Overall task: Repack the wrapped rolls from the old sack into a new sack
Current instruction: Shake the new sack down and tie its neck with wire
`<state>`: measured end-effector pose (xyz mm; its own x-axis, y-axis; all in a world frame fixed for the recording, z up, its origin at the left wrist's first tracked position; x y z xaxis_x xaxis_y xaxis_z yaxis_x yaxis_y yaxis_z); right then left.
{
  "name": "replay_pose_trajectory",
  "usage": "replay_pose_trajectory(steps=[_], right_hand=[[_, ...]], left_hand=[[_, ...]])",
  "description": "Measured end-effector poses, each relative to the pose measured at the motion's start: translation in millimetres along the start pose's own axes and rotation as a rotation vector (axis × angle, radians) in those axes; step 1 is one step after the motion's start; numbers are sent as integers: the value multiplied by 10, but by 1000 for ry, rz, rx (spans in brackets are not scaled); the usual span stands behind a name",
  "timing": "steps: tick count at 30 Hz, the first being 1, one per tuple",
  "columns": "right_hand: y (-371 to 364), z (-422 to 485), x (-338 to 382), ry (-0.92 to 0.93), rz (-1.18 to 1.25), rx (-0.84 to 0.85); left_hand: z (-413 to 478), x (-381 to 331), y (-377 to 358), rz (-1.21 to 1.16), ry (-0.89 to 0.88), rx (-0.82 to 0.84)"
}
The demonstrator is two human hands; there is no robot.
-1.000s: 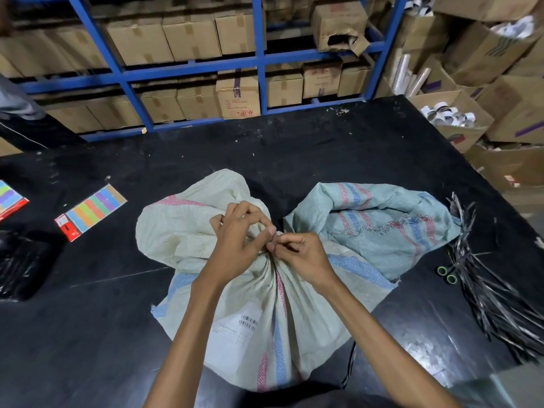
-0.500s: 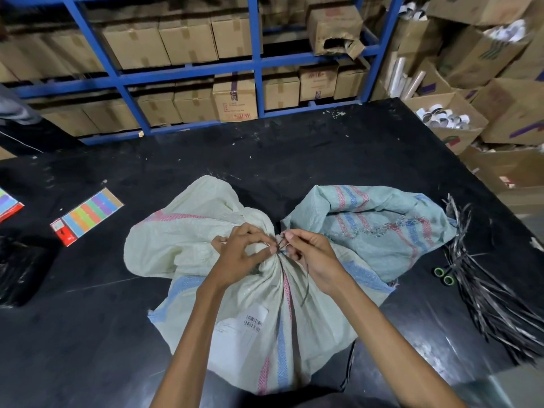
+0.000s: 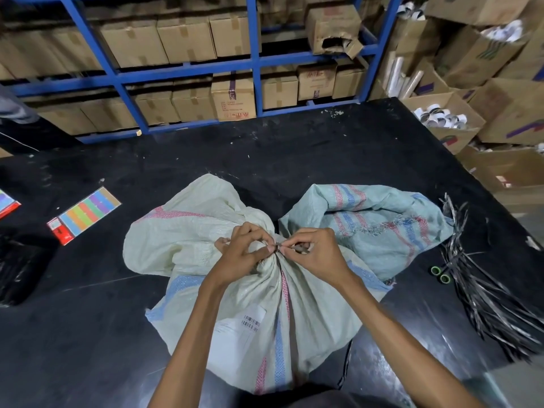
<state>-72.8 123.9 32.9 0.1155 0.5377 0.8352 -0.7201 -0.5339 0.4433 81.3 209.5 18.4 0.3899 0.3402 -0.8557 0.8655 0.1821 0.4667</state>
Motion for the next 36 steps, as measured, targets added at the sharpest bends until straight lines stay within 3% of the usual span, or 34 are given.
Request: replay_pose_trajectory(steps=[6,10,21,32,34,36], right_hand=[[-28,-101,230,413,-387,-222],[-59,-151,280,509,-464,-289],[-47,-181,253,490,-463,-284],[-74,-173,246,455,-428,-245],[-84,-164,216,418,-401,-224],[-90,-180,184,369,-365,-204]], left_hand=[[-21,22,23,-4,48,20],[-33,-3,43,-44,101,35],[2,-150,7,-153,46,28],[-7,-100,18,-146,113,-20],[26,-2,34,-9,87,-128],[53,39,102,297,55,-311]])
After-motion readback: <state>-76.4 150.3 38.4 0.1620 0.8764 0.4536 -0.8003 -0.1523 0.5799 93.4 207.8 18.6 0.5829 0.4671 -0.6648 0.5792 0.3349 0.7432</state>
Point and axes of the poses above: each hand's wrist, its own z-axis towards the middle knuckle, its own y-axis out of the back of the hand, x = y × z, the point moved 7 cm from there along z, towards the middle knuckle, and after that the axes turned 7 degrees about y, right-handed, at the moved point
